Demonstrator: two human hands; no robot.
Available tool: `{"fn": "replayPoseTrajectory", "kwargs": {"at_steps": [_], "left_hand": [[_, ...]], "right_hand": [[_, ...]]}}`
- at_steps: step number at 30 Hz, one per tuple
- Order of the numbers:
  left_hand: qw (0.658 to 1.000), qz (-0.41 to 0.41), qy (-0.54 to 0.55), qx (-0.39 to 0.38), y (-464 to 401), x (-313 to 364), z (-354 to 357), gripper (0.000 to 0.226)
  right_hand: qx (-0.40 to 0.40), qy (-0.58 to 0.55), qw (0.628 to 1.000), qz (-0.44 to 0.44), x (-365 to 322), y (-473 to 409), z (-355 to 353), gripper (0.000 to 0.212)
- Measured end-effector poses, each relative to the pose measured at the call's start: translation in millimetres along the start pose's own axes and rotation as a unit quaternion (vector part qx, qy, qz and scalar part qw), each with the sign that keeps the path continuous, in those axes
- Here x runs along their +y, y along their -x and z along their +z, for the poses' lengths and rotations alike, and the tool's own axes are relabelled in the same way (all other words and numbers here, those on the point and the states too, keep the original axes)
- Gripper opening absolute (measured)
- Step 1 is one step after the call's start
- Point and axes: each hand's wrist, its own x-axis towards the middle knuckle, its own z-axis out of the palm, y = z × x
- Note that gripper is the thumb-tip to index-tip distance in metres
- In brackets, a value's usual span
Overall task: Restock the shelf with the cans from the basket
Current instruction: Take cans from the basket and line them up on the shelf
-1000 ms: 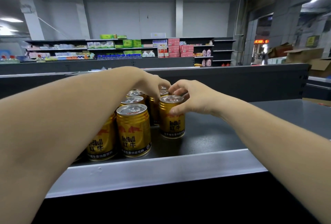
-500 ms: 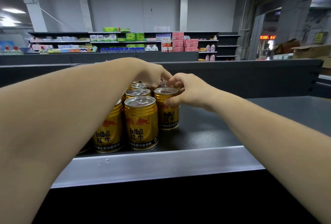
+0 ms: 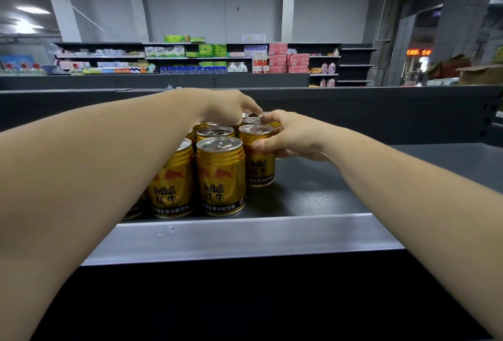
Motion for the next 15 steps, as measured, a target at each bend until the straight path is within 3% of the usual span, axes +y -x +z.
{"fn": "replayPoseTrajectory", "kwargs": {"at_steps": [10,15], "left_hand": [[0.992,-0.018,-0.015,0.127,65.3,30.3,4.4,0.053],[0.987,0.012,-0.021,0.158,123.9,65.7,18.0,0.048]], "right_hand": [[0.110,0.224,0.962,-0.107,-9.9,33.7,11.1,0.070],[0.129,0.273,0.941,-0.153,-10.8,83.2,25.4,0.065]]}}
